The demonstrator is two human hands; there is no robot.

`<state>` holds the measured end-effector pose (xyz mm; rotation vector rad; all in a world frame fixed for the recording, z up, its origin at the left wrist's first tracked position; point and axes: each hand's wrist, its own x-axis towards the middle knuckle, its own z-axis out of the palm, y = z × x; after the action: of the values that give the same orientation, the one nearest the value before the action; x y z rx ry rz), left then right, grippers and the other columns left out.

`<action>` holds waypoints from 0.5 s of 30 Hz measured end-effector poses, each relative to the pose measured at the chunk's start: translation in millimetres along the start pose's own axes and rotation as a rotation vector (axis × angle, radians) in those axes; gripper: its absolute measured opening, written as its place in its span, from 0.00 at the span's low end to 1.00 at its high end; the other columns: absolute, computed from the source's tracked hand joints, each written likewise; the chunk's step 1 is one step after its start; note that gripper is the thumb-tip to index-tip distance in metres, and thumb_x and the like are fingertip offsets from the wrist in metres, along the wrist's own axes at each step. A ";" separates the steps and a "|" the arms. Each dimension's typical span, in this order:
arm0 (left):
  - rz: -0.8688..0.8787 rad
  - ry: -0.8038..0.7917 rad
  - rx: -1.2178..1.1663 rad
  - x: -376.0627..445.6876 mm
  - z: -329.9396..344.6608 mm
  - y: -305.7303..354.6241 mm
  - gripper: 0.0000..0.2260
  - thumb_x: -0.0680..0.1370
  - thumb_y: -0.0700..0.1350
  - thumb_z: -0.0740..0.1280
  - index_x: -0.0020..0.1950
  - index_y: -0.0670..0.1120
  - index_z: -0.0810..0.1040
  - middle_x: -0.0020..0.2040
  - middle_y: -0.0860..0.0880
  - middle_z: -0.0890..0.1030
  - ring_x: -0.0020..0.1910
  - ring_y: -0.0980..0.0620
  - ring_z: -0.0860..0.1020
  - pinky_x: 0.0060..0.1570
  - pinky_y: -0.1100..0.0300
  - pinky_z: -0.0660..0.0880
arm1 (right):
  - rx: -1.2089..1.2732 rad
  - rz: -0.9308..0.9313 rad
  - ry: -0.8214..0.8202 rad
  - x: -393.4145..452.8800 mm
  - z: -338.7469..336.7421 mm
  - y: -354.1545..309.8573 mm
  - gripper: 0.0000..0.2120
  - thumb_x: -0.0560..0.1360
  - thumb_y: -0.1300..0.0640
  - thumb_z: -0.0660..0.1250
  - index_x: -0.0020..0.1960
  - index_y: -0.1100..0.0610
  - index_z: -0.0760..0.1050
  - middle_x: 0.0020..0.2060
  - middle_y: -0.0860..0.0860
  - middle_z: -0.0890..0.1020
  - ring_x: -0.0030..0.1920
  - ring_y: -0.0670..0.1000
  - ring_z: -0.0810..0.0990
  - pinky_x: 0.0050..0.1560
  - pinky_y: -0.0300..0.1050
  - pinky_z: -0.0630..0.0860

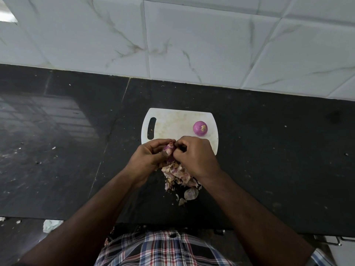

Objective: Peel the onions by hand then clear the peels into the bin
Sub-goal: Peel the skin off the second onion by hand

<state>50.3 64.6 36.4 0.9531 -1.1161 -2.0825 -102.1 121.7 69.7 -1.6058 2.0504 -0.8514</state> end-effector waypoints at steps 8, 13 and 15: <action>0.025 -0.021 -0.040 -0.1 2.7 -1.4 0.15 0.73 0.38 0.70 0.59 0.39 0.81 0.51 0.39 0.84 0.44 0.47 0.84 0.47 0.57 0.83 | 0.038 0.074 0.009 4.6 -5.3 -0.4 0.10 0.71 0.59 0.70 0.51 0.56 0.84 0.41 0.52 0.86 0.42 0.51 0.84 0.45 0.51 0.83; 0.035 -0.024 -0.073 -1.4 4.7 -0.9 0.14 0.73 0.37 0.69 0.58 0.38 0.80 0.51 0.41 0.84 0.48 0.45 0.84 0.50 0.54 0.82 | 0.080 0.125 0.051 6.5 -6.9 -2.0 0.08 0.71 0.60 0.71 0.50 0.56 0.83 0.40 0.50 0.86 0.41 0.47 0.83 0.44 0.45 0.82; 0.040 -0.017 -0.081 -1.3 3.1 -1.6 0.13 0.73 0.37 0.69 0.58 0.39 0.79 0.54 0.40 0.83 0.51 0.43 0.83 0.53 0.51 0.82 | 0.103 0.138 0.052 8.3 -8.4 -0.1 0.08 0.71 0.60 0.71 0.50 0.56 0.83 0.41 0.49 0.86 0.41 0.45 0.83 0.44 0.42 0.81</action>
<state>48.3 67.8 36.7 0.8696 -1.0429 -2.0901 -109.7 115.5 76.4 -1.3843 2.0891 -0.9416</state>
